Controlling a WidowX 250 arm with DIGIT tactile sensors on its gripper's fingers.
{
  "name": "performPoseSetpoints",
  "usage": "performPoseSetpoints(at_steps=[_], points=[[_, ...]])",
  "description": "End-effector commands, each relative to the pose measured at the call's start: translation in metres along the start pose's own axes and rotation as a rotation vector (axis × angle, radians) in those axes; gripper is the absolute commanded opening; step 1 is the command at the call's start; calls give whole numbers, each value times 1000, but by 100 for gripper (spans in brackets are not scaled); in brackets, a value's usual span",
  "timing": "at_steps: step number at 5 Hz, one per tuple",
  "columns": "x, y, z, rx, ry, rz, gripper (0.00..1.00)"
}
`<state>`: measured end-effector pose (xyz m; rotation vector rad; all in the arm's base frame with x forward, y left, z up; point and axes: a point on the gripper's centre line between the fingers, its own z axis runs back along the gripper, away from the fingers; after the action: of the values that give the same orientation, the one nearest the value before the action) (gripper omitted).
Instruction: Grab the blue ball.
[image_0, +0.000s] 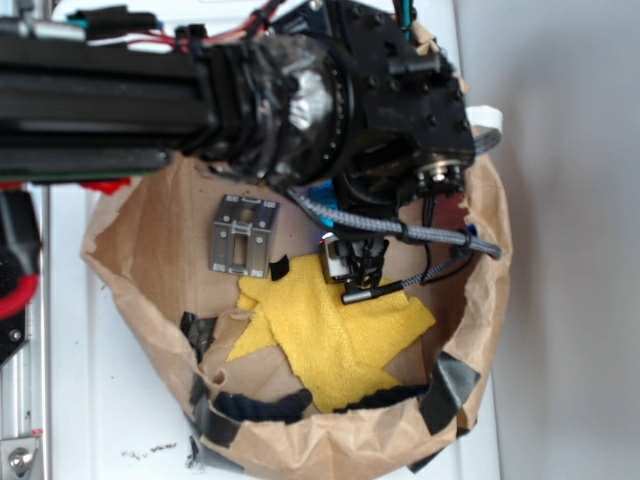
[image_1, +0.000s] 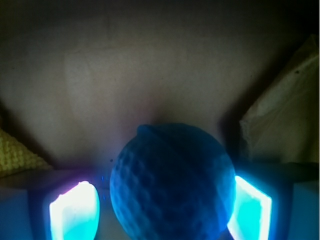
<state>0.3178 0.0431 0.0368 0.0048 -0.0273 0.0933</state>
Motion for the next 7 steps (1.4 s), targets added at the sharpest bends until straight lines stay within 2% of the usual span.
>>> performPoseSetpoints(at_steps=[1, 2, 3, 4, 5, 7], points=[[9, -13, 27, -2, -58, -37, 0], [0, -16, 46, -1, -98, -57, 0], [-9, -21, 66, -36, -150, -54, 0], [-21, -23, 100, -41, -190, -66, 0], [-6, -5, 120, -61, -226, -74, 0], [-19, -9, 191, -215, -272, -85, 0]])
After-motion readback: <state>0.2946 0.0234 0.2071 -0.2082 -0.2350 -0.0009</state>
